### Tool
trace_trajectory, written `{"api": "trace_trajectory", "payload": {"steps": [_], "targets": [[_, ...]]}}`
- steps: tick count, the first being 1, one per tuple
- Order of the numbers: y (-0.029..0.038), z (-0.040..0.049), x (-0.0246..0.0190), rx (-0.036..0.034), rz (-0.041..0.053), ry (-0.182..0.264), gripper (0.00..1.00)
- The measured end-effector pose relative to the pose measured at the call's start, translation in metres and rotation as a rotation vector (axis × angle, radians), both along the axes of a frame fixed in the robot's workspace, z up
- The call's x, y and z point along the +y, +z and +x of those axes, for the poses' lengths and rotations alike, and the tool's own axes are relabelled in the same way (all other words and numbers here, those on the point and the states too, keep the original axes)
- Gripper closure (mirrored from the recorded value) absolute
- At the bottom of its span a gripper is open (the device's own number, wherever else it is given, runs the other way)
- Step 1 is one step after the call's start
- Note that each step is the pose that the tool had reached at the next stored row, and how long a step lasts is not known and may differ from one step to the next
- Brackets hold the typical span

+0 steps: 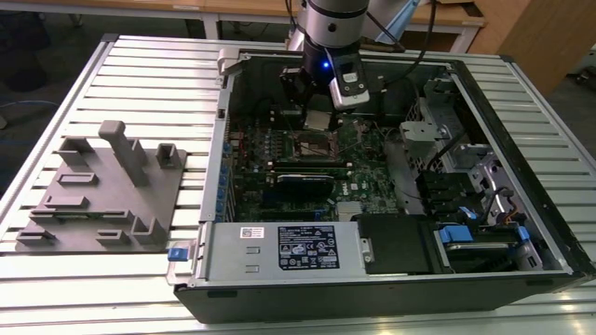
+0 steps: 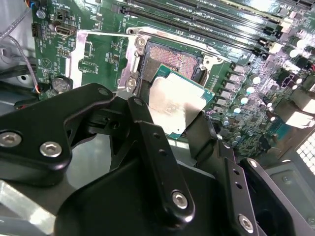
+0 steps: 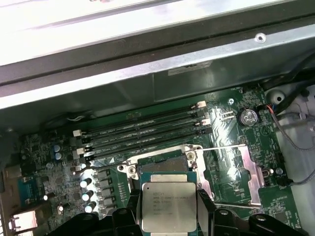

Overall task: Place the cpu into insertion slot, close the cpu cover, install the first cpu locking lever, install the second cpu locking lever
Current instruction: 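Place the cpu into insertion slot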

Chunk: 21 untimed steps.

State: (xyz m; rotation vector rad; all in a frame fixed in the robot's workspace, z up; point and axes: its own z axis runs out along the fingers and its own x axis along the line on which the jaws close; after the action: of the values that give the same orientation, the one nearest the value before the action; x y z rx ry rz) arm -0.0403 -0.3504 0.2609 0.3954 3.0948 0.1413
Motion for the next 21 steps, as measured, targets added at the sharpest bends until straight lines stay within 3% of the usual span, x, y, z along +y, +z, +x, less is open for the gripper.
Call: {"api": "trace_trajectory", "payload": {"steps": [8, 15, 21], "targets": [[-0.0006, 0.0000, 0.0000, 0.0000, -0.0001, -0.127, 0.46], [-0.0008, 0.0000, 0.0000, 0.0000, 0.0000, -0.151, 0.46], [-0.0017, 0.0000, 0.0000, 0.0001, 0.0000, -0.257, 0.46]]}}
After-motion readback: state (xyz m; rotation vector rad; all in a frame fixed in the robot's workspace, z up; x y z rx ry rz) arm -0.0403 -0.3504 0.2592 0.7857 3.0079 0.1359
